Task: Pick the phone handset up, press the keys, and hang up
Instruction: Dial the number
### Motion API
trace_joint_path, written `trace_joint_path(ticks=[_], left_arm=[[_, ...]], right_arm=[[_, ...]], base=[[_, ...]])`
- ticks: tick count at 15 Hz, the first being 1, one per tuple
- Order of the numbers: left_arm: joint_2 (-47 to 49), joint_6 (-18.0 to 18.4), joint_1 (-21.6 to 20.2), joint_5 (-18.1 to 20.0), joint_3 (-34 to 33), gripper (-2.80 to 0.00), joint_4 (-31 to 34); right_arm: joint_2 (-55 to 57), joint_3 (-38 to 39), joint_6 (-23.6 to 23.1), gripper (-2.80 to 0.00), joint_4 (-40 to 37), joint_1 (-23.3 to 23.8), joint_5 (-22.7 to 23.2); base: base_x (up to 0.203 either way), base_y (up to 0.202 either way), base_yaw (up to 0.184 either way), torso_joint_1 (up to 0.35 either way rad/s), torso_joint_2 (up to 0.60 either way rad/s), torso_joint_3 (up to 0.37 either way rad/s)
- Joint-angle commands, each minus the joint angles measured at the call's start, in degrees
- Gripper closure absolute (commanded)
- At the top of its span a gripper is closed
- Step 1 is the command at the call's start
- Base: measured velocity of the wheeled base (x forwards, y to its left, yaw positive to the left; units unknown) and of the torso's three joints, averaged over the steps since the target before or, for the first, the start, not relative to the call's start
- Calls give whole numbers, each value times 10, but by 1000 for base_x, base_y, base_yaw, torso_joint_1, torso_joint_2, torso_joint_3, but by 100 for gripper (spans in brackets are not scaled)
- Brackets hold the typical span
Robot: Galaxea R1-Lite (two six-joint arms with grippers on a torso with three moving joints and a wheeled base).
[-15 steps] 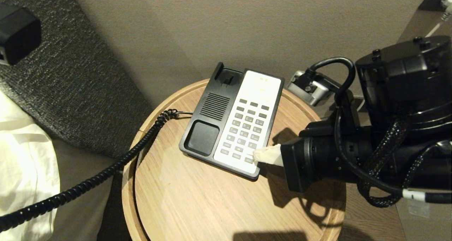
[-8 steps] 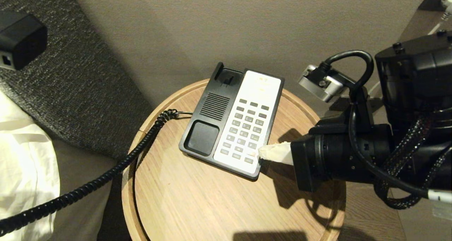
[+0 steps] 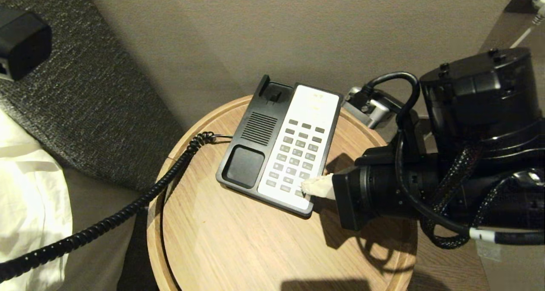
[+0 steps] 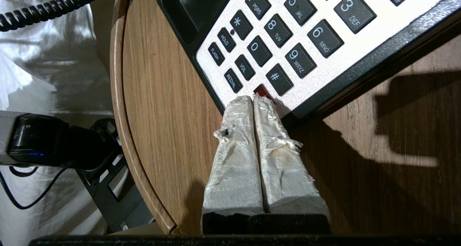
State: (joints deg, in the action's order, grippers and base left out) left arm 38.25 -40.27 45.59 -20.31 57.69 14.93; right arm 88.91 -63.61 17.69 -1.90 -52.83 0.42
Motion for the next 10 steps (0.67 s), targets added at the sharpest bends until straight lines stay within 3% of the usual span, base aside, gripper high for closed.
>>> trace_joint_path(ticks=[1,10], left_arm=[[-3,-3,0,-1,1,0,0],[-5,-3,0,0,3,0,-1]], right_arm=[[13,0,1,0,0,0,-1],[22,3,1,0,0,0,0]], base=[[0,0,0,0,0,0],[0,0,0,0,0,0]])
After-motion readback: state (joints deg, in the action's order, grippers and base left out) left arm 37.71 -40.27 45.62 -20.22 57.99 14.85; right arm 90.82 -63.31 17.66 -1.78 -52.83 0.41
